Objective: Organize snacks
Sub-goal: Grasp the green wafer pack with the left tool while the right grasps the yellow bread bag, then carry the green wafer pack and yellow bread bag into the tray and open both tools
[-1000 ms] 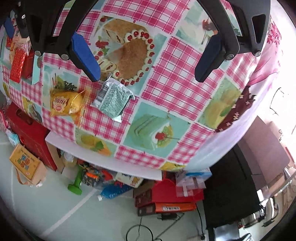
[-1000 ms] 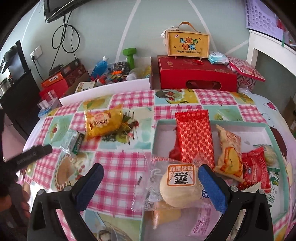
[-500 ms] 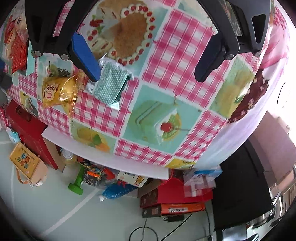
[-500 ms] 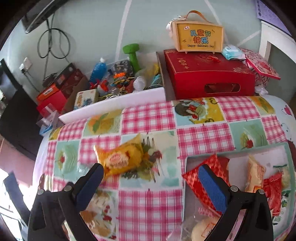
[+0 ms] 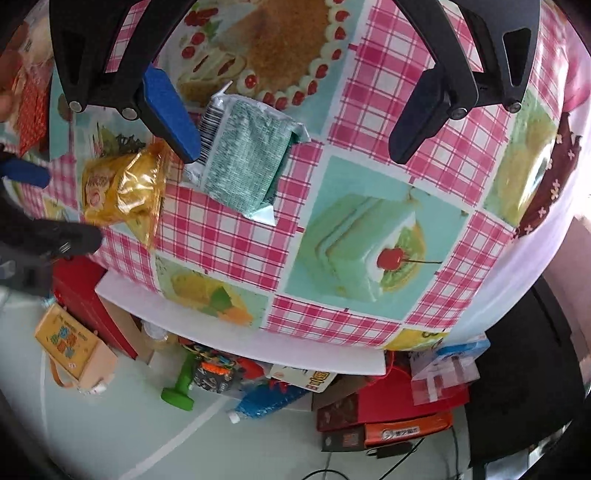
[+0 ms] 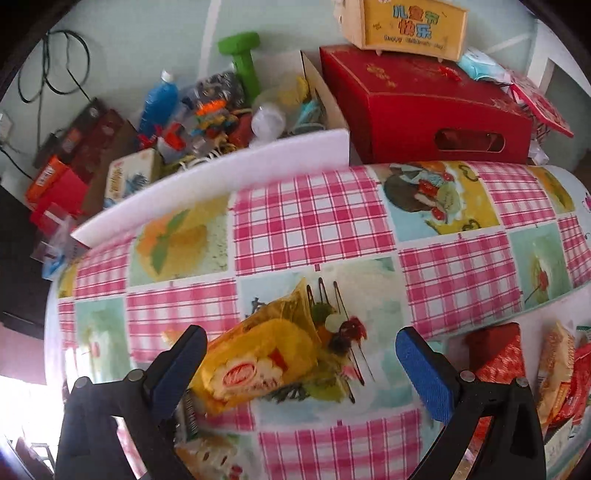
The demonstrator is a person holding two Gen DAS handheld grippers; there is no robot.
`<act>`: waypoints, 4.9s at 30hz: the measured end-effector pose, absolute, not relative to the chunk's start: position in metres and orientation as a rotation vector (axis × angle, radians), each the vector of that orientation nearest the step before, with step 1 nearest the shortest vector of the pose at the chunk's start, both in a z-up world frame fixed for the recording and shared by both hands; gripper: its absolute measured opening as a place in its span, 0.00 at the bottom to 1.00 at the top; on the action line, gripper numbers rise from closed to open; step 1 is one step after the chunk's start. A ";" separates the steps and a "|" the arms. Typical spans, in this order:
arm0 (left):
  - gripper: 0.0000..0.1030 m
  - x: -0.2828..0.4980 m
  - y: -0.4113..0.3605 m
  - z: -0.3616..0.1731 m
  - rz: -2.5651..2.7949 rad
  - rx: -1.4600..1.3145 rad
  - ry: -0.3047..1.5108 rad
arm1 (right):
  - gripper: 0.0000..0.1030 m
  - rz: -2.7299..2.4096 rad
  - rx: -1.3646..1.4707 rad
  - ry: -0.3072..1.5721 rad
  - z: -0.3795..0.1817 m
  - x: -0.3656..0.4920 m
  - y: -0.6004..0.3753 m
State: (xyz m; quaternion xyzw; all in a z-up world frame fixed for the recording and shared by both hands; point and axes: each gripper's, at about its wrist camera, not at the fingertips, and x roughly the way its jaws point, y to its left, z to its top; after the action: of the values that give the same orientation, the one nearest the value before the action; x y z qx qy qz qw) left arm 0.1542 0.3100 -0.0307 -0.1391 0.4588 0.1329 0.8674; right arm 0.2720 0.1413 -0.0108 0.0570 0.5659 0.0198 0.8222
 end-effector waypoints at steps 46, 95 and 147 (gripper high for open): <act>0.54 0.128 0.303 -0.036 0.213 -0.354 1.065 | 0.79 0.257 -0.133 1.290 -0.033 0.198 0.146; 0.51 0.086 0.265 0.012 0.206 -0.304 0.939 | 0.46 0.271 0.231 0.932 0.053 0.079 0.066; 0.52 0.115 0.032 0.033 -0.237 -0.090 0.938 | 0.46 -0.091 0.376 0.889 0.030 0.081 -0.134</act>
State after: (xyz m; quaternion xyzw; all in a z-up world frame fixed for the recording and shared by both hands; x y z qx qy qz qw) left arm 0.1154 0.0316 0.0329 -0.0433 0.4506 -0.1138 0.8844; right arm 0.0808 -0.1338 0.0296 0.1806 0.4273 -0.0438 0.8848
